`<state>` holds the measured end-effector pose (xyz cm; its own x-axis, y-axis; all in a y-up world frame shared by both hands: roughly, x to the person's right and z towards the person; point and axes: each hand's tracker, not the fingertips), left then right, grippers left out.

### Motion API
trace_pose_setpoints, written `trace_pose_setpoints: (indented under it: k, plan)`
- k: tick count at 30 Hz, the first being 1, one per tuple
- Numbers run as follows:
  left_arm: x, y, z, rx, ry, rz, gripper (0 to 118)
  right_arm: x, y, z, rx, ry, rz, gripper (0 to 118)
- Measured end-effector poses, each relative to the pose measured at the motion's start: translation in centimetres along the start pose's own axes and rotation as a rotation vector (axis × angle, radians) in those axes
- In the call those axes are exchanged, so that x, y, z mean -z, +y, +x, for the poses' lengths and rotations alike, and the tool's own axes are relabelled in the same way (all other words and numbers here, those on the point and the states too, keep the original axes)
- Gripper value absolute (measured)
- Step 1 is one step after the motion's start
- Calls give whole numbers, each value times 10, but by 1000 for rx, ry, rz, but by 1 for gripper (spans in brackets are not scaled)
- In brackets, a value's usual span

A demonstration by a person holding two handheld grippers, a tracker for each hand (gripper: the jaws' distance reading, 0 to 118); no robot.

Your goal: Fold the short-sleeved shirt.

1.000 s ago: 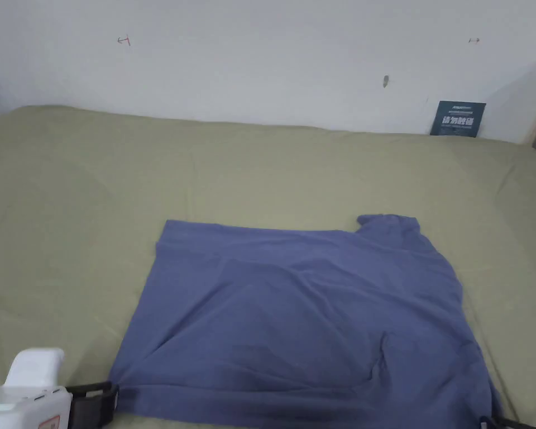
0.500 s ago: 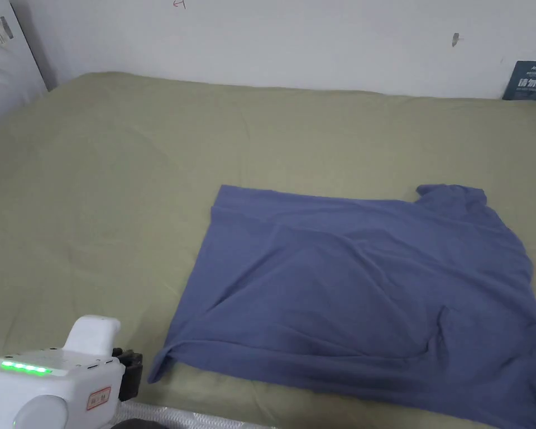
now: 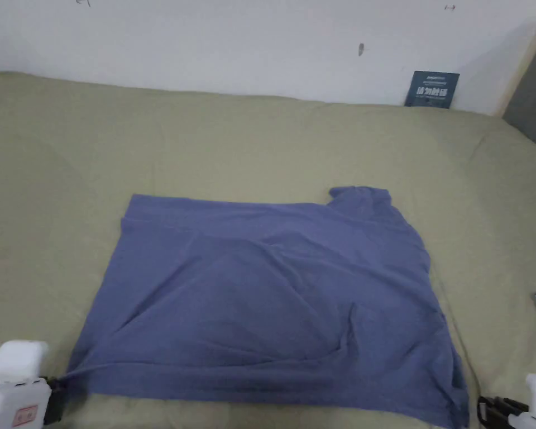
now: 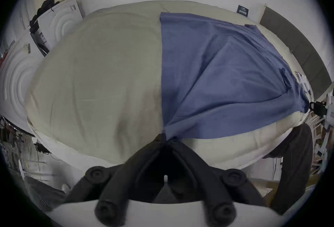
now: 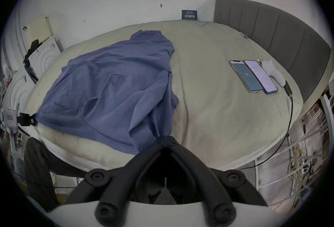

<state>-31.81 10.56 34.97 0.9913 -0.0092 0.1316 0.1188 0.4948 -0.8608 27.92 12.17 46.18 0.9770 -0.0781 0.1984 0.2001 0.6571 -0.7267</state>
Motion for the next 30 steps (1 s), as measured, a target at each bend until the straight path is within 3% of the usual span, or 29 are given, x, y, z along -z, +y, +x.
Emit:
trace_pose_setpoints:
  k: [1, 2, 3, 4, 5, 7, 11, 12, 13, 14, 16, 22, 30]
  plan:
    - [-1, -2, 3, 6, 8, 2, 1, 0, 1, -1, -4, 6, 7, 1]
    - [-1, -2, 3, 8, 10, 5, 1, 0, 0, -5, -10, 9, 10, 21]
    - [-1, -2, 2, 3, 8, 2, 1, 1, 2, -6, -19, 10, 4, 78]
    - [-2, -1, 1, -5, 8, 1, 1, 3, 4, -6, -30, 9, -13, 113]
    - [-5, -3, 5, -10, 9, 4, 2, 8, 4, -10, -46, 18, -40, 118]
    - [-6, -2, 4, -20, 6, 7, 2, 11, -1, -13, -56, 40, -3, 116]
    - [-9, 1, 8, -28, 11, 4, 2, 31, -5, -19, -95, 28, -89, 83]
    - [-9, 2, 8, -30, 14, 3, 2, 35, -5, -16, -104, 18, -112, 50]
    - [-9, 3, 8, -31, 16, 4, 1, 36, -5, -14, -108, -1, -112, 9]
    - [-11, 5, 7, -31, 14, 4, 2, 37, -3, -16, -103, -1, -107, 2]
    - [-15, 11, 5, -36, 16, 15, 2, 32, 7, -9, -68, 38, -119, 2]
    - [-24, 67, -4, -61, -29, 87, 2, 22, 75, -15, -84, 41, -5, 2]
    - [21, 178, -2, -32, -27, 103, 2, 98, 180, -29, -122, 22, 2, 2]
